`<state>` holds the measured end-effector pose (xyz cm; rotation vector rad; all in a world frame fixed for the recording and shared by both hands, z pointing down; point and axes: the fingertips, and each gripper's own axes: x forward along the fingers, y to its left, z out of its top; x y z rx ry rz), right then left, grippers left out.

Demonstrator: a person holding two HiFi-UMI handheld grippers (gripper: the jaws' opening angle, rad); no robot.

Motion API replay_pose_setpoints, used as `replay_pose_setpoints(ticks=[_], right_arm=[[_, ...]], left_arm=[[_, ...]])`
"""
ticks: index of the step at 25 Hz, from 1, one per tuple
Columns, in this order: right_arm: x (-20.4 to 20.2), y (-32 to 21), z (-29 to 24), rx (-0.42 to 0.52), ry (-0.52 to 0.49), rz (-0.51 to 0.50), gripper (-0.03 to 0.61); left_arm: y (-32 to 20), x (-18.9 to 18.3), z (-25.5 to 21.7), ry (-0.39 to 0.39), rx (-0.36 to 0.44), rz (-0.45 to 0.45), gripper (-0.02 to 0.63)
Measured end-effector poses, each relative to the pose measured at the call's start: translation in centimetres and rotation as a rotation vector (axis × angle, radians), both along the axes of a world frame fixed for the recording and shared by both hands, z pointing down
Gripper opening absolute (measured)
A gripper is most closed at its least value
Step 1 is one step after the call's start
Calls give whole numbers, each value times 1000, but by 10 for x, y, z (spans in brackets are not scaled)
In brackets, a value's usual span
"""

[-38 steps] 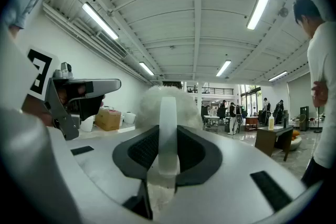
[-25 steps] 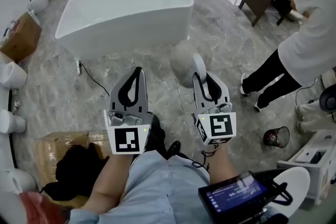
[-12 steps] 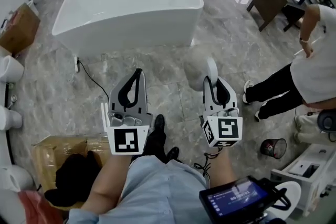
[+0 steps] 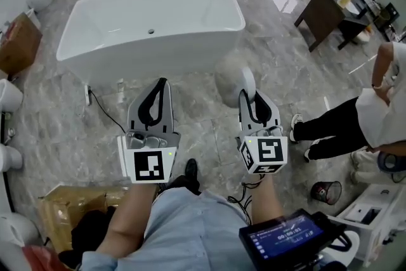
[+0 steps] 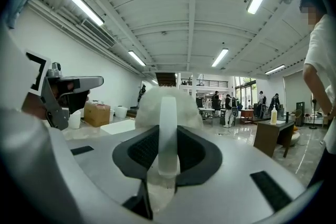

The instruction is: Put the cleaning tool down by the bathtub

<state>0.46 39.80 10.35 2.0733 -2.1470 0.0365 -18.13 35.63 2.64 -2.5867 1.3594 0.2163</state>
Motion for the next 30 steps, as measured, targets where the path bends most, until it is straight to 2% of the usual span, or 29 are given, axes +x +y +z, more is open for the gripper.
replay_pose_setpoints(ticks=[8,16,24,30], right_arm=[[-14,-70,-15,32,25,-39,94],[-10,-105,-7,19,26,-44,94],[25,-156,16,-9,0,-57,94],[62,-221,39,-40,-28,-91,94]], left_arm=[[-56,-11,-9,15,32,-18,15],[-91,-12,6,16,-3,-37,15],[-139,19,30,-16,-48,-59,15],[-202,58,48,-59,-74,-90,15]])
